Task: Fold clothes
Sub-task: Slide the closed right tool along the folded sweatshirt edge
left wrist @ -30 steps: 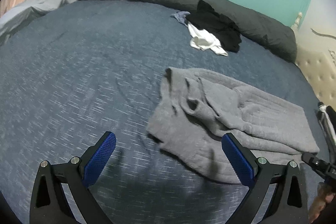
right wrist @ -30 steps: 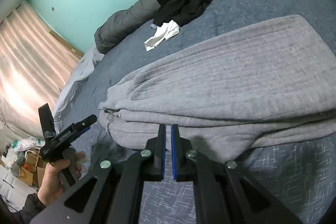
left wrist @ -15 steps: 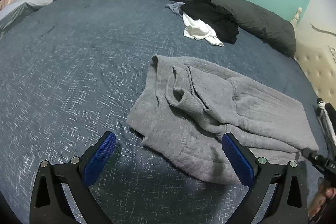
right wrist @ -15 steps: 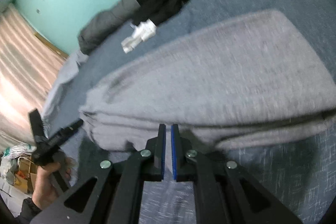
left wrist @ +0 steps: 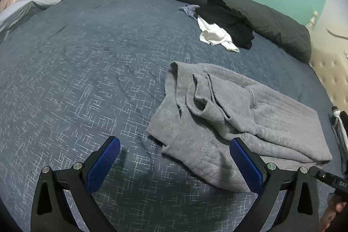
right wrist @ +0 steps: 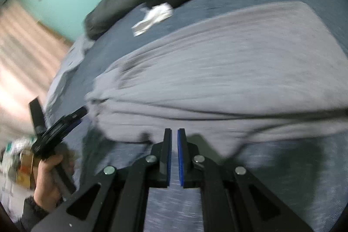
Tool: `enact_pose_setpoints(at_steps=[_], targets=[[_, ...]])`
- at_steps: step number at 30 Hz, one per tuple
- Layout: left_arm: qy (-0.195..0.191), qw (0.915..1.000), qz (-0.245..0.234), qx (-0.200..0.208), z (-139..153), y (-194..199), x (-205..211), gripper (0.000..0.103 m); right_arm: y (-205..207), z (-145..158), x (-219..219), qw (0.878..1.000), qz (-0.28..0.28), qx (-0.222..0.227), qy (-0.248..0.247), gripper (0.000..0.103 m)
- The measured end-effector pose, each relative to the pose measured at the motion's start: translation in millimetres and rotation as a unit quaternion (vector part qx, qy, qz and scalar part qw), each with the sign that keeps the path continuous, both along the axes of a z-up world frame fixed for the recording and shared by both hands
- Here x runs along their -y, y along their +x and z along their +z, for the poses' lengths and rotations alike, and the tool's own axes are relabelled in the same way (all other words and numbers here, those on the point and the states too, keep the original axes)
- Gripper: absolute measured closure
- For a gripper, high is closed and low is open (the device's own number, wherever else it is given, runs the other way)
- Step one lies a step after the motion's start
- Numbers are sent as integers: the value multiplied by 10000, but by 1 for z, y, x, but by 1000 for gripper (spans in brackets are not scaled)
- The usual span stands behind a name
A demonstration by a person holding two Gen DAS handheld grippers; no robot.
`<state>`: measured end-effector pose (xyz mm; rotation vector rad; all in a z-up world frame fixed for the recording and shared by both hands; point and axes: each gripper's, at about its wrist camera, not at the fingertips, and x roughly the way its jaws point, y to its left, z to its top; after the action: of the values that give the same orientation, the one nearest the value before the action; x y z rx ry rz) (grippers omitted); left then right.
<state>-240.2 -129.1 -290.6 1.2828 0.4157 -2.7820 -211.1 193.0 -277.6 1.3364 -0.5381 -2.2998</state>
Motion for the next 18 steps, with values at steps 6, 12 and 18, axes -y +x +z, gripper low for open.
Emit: enact_pose_setpoints(at_steps=[6,12,18], targets=[[-114,9999,-122,38,-2,1,-2,0,-12,-22,39,9985,396,195,310,98],[-130,9999,-95,56,-3,1,0,0,-8,-41,27,9966,367,701,247,101],[-150,9998,-104,51,-2,1,0,0,-9,-9,27,9993,312,115,168,99]])
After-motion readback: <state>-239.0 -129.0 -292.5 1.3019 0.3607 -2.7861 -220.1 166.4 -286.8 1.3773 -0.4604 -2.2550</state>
